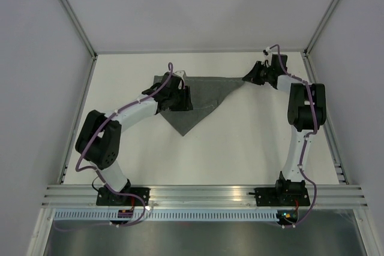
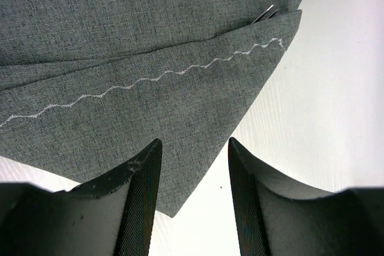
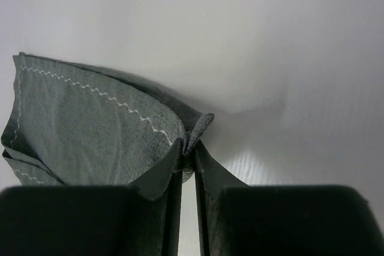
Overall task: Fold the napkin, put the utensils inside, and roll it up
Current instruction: Fold the napkin
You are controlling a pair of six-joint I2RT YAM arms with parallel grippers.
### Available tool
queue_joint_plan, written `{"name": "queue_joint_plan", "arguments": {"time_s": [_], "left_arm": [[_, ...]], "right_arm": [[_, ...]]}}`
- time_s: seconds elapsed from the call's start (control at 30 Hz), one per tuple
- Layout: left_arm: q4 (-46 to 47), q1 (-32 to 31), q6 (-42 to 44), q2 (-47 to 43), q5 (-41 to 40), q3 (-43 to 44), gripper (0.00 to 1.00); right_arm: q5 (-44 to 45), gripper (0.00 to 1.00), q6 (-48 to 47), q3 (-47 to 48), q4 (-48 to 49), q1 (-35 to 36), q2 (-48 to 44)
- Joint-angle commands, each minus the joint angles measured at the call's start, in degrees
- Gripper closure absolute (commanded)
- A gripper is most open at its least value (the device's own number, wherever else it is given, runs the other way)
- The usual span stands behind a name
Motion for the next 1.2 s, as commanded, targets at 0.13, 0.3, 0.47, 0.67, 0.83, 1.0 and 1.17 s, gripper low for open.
{"name": "queue_joint_plan", "arguments": {"time_s": [0.13, 0.3, 0.47, 0.67, 0.83, 1.0, 1.17], "left_arm": [[-0.27, 0.49, -2.56, -8.51, -1.43, 0.01, 0.46], [-0.63, 1.54, -5.19, -14.48, -4.07, -2.71, 0.46], [-0.63, 2.51, -7.92, -19.76, -6.79, -5.70, 0.46], [-1.41, 3.30, -9.15, -25.13, -8.20, -7.55, 0.46], [-2.47, 3.82, -9.51, -27.41, -8.73, -8.25, 0.46], [-2.91, 4.35, -10.21, -28.56, -8.73, -8.69, 0.46], [-3.00, 4.97, -10.21, -29.17, -8.03, -8.69, 0.46]], "right_arm": [[2.69, 0.84, -7.99, -4.12, 4.90, 5.39, -13.44], [4.19, 0.84, -13.78, -6.94, 4.37, 9.61, -19.23], [6.03, 0.84, -21.35, -9.49, 1.83, 16.38, -23.46], [9.55, 0.84, -31.63, -10.89, -1.78, 24.20, -27.67], [12.35, 0.84, -36.64, -10.72, -5.64, 29.30, -29.26], [16.23, 0.84, -41.92, -11.25, -7.84, 33.35, -30.93], [20.09, 0.84, -44.65, -12.30, -7.76, 36.51, -32.34]]}}
